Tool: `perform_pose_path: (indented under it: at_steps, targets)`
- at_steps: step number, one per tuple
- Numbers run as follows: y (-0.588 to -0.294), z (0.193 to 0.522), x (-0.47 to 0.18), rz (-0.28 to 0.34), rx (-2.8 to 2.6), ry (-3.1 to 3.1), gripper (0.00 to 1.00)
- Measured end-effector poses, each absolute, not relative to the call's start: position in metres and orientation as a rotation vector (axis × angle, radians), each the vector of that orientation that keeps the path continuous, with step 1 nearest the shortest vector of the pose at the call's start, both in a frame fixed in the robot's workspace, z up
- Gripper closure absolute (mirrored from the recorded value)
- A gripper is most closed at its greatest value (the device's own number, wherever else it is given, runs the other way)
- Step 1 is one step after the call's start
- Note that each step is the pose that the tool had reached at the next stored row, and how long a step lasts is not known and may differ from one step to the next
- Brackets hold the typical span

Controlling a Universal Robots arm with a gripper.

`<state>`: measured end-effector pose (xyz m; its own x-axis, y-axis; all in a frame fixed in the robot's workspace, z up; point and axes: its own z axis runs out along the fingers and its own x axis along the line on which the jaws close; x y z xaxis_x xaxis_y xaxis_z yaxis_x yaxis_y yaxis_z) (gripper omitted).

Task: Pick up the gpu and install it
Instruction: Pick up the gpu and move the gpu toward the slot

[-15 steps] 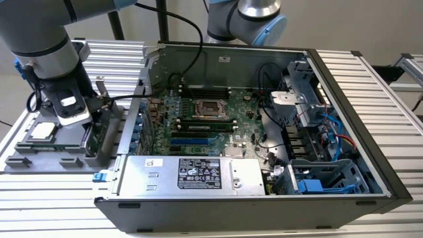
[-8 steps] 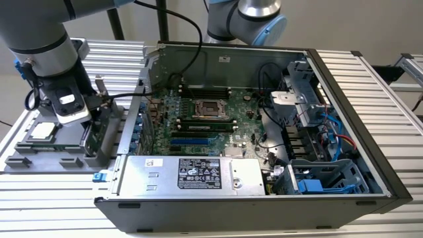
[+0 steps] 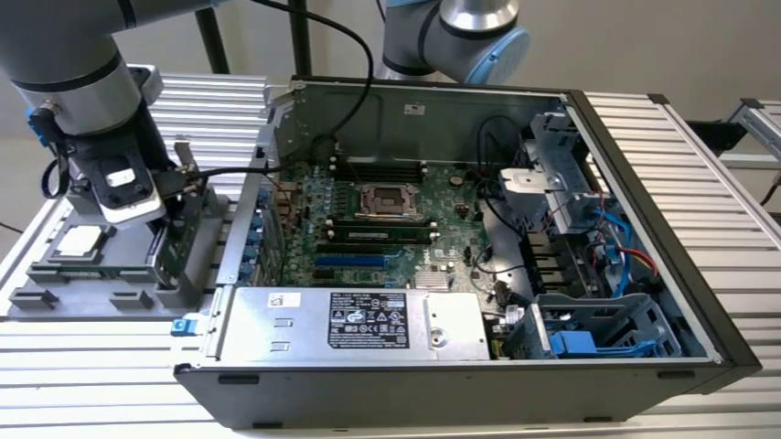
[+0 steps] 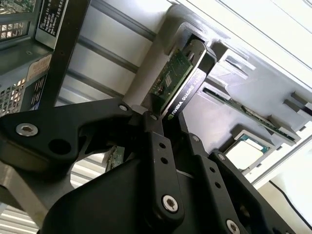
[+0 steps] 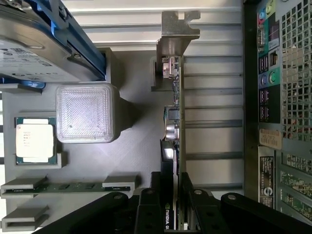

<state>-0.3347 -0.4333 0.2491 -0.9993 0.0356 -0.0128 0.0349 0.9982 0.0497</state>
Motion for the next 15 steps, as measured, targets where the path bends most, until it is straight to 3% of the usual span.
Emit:
perform_pose_path:
  at_steps: [15]
  targets:
    - [-0.4333, 0.2594, -0.3347, 0.077, 0.055, 3.126, 1.0]
